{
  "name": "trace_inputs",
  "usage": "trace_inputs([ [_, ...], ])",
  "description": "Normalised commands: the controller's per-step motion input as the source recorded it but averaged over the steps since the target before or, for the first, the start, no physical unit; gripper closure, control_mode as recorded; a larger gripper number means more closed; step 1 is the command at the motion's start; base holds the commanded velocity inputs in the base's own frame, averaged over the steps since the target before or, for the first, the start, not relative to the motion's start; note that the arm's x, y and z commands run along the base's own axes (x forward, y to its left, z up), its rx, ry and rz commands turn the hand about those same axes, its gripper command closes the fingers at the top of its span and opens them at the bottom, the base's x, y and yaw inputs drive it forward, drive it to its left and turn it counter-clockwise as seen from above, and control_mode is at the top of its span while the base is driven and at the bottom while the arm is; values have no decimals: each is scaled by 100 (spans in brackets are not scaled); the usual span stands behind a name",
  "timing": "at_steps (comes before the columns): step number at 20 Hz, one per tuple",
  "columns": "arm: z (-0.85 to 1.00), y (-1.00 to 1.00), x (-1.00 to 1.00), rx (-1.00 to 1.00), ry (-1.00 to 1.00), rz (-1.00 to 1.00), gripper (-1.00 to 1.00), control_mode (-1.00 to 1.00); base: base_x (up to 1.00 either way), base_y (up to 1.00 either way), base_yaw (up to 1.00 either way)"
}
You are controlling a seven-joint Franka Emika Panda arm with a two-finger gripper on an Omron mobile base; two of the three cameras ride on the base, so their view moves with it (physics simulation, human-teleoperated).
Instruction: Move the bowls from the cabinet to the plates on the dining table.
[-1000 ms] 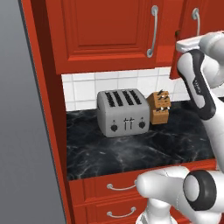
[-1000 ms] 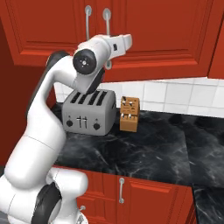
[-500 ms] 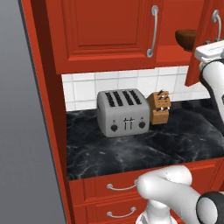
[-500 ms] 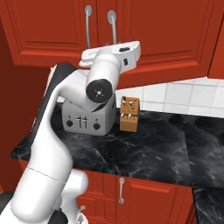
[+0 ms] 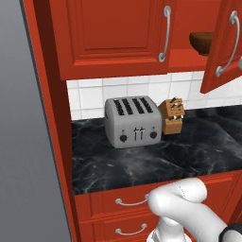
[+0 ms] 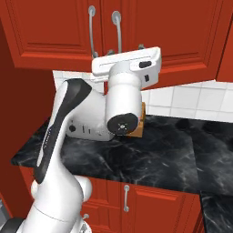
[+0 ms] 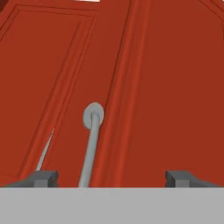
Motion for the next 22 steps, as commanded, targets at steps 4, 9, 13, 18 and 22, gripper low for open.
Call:
trace_inputs([
  [4, 2, -2, -57, -1, -8, 2, -100, -100, 0, 0, 0],
  [9, 0, 12, -23, -1, -1, -3, -100, -100, 0, 0, 0],
  [13, 0, 29, -5, 11, 2, -8, -100, -100, 0, 0, 0],
  [18, 0, 35, 0, 18, 9, -10, -100, -100, 0, 0, 0],
  [22, 0, 46, 0, 24, 13, -10, -100, -100, 0, 0, 0],
])
